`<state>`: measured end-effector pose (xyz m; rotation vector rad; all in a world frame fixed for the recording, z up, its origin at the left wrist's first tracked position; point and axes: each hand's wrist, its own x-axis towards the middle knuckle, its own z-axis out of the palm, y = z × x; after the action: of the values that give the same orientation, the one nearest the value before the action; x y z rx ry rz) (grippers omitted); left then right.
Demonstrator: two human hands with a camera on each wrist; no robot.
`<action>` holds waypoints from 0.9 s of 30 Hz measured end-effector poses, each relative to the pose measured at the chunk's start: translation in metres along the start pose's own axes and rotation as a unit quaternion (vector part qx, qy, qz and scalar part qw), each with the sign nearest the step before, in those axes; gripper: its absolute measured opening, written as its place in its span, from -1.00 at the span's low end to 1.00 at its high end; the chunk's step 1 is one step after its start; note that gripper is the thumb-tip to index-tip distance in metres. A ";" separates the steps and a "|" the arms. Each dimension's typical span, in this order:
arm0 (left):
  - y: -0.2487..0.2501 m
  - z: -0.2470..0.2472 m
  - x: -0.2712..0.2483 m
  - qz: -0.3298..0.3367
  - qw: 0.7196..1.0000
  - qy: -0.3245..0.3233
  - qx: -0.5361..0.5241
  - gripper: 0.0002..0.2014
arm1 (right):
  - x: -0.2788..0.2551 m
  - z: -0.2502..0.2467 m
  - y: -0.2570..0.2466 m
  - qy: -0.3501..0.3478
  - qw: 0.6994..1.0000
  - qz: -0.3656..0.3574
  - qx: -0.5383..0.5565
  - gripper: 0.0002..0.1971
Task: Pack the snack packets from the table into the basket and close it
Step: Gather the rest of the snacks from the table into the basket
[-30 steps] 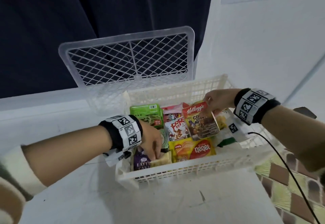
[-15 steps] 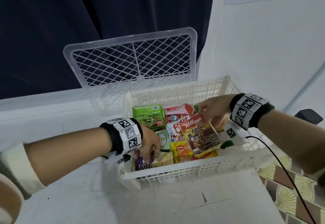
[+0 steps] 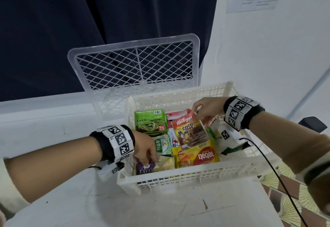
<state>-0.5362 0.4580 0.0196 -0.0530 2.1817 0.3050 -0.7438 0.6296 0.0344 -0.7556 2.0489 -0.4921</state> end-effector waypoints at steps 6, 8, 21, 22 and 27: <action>0.000 0.002 -0.008 0.021 0.997 0.033 0.071 -0.59 | 0.031 0.014 -0.021 0.095 0.985 -0.048 0.137 -0.67; -0.002 0.004 -0.009 0.023 0.996 0.040 0.070 -0.59 | 0.043 0.021 -0.037 0.094 0.977 -0.052 0.183 -0.69; -0.013 0.013 -0.006 0.033 0.997 0.057 0.049 -0.63 | 0.105 0.060 -0.095 0.052 0.981 -0.018 0.186 -0.72; -0.013 0.013 -0.006 0.034 0.997 0.057 0.047 -0.62 | 0.107 0.061 -0.095 0.062 0.982 -0.014 0.180 -0.71; -0.012 0.013 -0.008 0.035 0.997 0.054 0.049 -0.62 | 0.122 0.075 -0.087 0.124 0.981 -0.009 0.148 -0.54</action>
<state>-0.5195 0.4489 0.0168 0.0629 2.3059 0.2398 -0.7054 0.4787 -0.0280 -0.5548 2.1308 -0.9161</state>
